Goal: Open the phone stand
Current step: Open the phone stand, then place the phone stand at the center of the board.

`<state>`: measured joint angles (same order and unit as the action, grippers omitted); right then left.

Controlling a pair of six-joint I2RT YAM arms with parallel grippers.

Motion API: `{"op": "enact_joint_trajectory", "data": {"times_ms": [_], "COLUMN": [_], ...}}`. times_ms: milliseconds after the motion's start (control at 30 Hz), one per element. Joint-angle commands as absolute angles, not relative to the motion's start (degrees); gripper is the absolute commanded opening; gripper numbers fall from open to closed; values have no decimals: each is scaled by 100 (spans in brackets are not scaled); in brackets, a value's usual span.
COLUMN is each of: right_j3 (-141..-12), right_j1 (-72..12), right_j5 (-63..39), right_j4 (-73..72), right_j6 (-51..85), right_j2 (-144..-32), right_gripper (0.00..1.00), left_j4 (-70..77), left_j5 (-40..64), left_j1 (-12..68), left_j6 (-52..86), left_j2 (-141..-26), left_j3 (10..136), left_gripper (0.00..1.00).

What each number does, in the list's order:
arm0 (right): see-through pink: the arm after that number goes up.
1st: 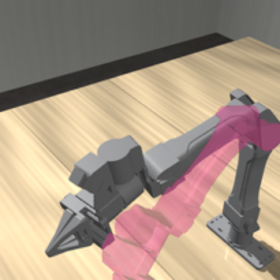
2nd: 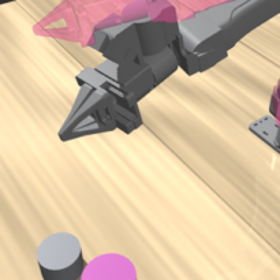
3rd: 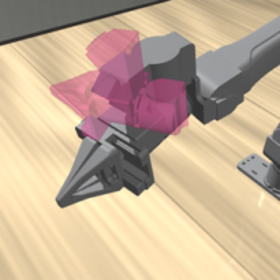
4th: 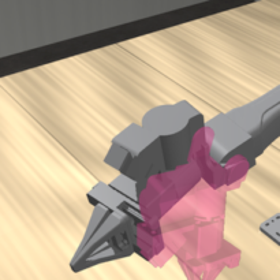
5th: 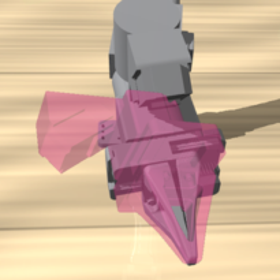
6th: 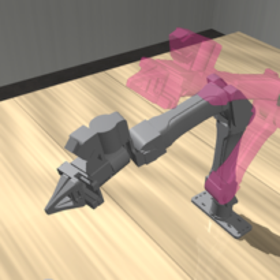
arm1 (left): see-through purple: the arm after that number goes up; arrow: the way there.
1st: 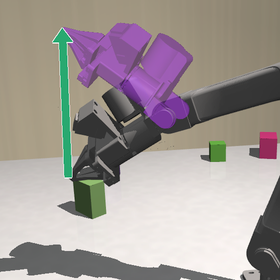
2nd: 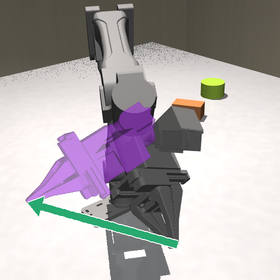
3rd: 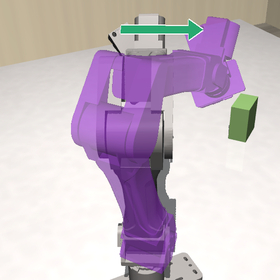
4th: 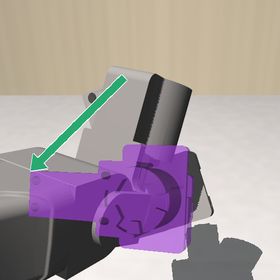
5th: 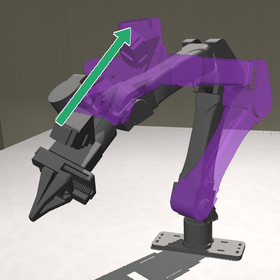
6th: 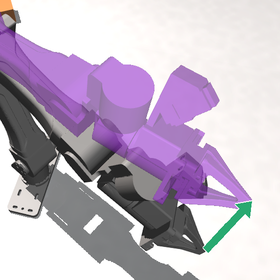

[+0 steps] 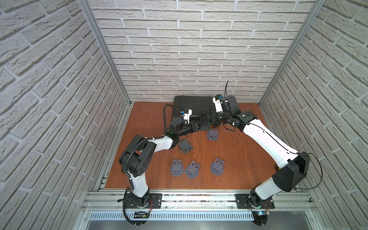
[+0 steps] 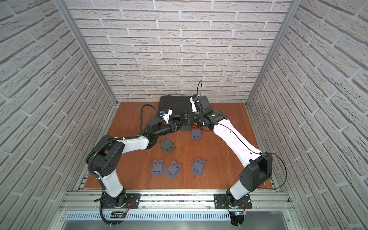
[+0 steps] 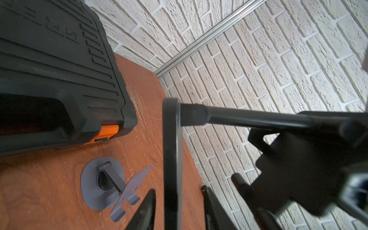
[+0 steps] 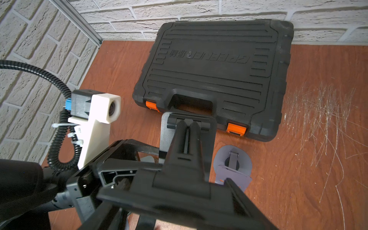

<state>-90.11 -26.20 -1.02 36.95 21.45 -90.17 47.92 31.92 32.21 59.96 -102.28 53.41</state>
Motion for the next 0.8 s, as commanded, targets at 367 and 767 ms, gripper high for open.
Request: {"op": "enact_joint_trajectory", "data": {"times_ms": [367,767], "right_j3": [-9059,-8496], "right_j1": [-1895,-1299], "right_j5": [147,603], "right_j4": [4230,4259], "right_j6": [1526,1149], "right_j2": [-8432,-8492], "right_gripper": [22,21], "left_j4": [3809,3213], "left_j5": [2917,2699], "left_j1": [3129,3067], "left_j6": [5099,4720], "left_j2": [-9107,-8793], "left_j3": [4950,4888], "left_gripper": [43,45]}}
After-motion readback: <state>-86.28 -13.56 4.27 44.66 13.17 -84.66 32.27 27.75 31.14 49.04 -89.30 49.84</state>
